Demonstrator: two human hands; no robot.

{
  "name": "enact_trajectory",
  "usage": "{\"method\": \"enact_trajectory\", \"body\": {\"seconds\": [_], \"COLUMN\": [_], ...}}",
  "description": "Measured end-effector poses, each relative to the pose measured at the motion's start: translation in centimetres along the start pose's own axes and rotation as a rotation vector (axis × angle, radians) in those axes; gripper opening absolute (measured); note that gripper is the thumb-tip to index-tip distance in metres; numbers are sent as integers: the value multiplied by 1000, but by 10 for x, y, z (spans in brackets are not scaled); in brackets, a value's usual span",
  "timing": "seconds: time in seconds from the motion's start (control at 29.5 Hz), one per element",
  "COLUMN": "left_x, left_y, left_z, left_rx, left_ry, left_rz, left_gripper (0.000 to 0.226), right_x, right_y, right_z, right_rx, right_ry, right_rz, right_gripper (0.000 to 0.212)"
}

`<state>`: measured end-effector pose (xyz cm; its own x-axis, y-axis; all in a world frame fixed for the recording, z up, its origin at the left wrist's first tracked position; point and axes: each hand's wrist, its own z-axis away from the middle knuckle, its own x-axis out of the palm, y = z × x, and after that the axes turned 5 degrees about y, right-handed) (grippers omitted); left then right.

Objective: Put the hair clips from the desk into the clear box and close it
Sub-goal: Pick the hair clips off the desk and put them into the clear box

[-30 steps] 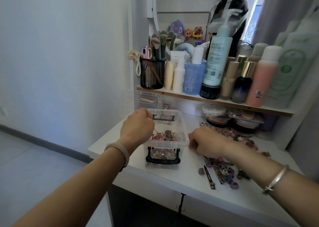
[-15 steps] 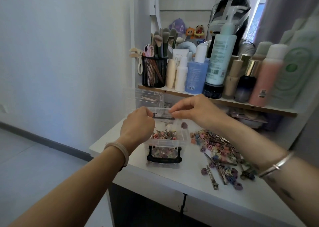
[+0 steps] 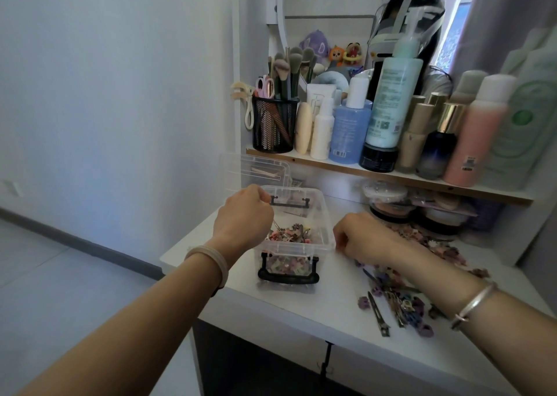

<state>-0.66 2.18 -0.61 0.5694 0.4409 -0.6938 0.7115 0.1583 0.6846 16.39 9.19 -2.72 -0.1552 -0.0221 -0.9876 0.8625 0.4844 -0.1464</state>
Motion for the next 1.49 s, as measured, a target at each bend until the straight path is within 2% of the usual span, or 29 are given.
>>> {"method": "enact_trajectory", "body": {"seconds": [0.07,0.17,0.24,0.27,0.34,0.44,0.47,0.54,0.61,0.71,0.88,0.95,0.98,1.05,1.08,1.12,1.15,1.22,1.35,1.42,1.49], "left_x": [0,0,1,1,2,0,0,-1,-1,-1,0,0,0,-1,-1,-1,0,0,1,1,1], "left_y": [-1,-1,-2,-2,-2,1,1,1,1,2,0,0,0,0,0,0,0,0,0,-1,-1], "left_z": [0,-2,-3,-2,-2,0,0,0,1,1,0,0,0,0,0,0,0,0,0,-1,-1], "left_rx": [1,2,-5,-8,-9,-14,-15,-17,-19,-19,-14,-14,-13,-13,-15,-18,-20,-18,-11,-10,-13], "left_ry": [-4,5,2,-3,-9,1,4,2,-4,0,-2,-3,-1,7,10,9,6,3,6,9,9], "left_rz": [1,1,3,5,7,3,3,6,13,17,12,10,9,7,7,8,9,5,3,1,4], "left_gripper": [34,34,35,35,35,36,36,35,35,35,36,36,36,36,36,36,36,35,36,35,35], "right_x": [-8,-37,-51,-53,-53,-47,-41,-25,-6,8,13,9,2,-24,-39,-50,-56,-58,-50,-40,-25], "right_y": [0,-11,-22,-27,-32,-21,-15,-2,9,14,14,13,11,-4,-13,-21,-26,-32,-17,-6,1], "right_z": [-2,-2,2,3,5,-2,-6,-14,-19,-19,-20,-21,-21,-17,-13,-8,-4,-1,-4,0,5], "right_rx": [52,67,-14,-52,-86,10,55,97,78,25,-9,1,9,41,18,-20,-67,-115,67,160,157], "right_ry": [83,255,186,120,76,185,218,213,113,29,57,70,131,291,322,282,199,51,122,40,-100], "right_rz": [-108,-610,-869,-885,-832,-827,-755,-480,-171,112,124,52,-41,-515,-771,-921,-929,-793,-689,-473,-178], "right_gripper": [25,22,20,15,13,22,23,29,39,32,28,30,28,20,20,21,18,15,9,10,16]}}
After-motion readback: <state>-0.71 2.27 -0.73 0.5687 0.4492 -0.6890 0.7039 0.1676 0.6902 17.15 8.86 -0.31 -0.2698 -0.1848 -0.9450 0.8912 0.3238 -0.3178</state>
